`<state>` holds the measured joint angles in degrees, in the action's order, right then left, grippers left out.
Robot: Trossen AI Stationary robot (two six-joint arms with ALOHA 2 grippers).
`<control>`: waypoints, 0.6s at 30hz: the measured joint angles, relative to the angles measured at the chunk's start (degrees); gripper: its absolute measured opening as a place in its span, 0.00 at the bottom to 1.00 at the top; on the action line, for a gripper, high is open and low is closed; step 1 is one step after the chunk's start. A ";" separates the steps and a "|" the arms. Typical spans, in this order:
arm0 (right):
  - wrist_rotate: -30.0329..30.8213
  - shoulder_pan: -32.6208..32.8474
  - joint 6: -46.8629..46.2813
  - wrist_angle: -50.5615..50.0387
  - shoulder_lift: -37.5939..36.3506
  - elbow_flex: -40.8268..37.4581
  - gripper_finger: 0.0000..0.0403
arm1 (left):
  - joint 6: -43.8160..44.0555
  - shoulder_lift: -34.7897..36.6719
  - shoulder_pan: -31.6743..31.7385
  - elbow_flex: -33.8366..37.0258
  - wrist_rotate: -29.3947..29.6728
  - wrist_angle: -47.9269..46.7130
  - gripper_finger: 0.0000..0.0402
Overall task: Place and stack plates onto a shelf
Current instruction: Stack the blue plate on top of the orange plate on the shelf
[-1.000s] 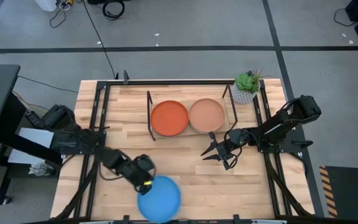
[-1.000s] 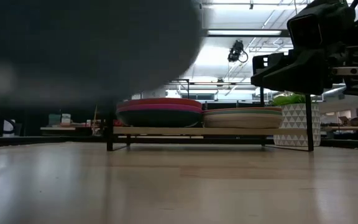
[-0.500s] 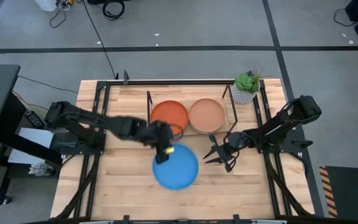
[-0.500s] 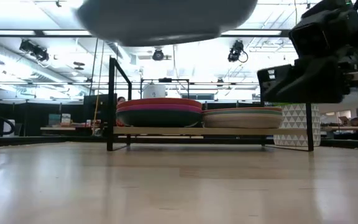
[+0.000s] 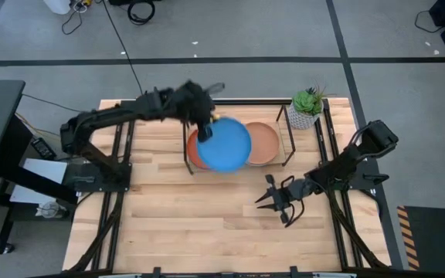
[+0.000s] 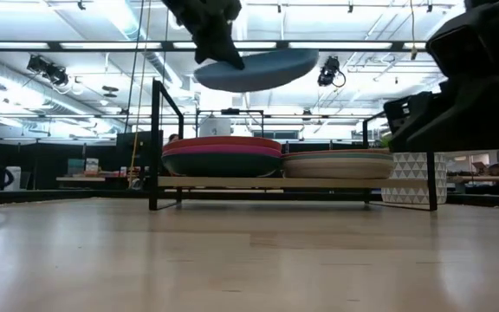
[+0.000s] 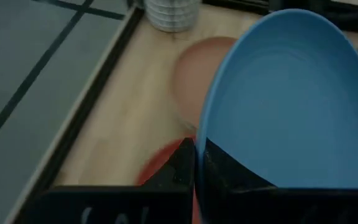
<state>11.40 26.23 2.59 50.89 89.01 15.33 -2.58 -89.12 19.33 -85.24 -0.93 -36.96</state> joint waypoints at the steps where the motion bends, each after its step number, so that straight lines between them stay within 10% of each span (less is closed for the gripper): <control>1: 0.86 0.47 0.00 0.04 0.00 0.00 0.24 | -0.87 -0.80 1.51 -0.98 -0.75 -0.32 0.04; 18: 10.49 7.68 -4.20 -1.45 0.00 0.00 0.24 | -31.39 -17.77 6.84 -13.85 -3.88 -10.75 0.04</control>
<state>21.89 33.91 -1.61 49.44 89.01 15.33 -33.98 -106.89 26.18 -99.09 -4.81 -47.71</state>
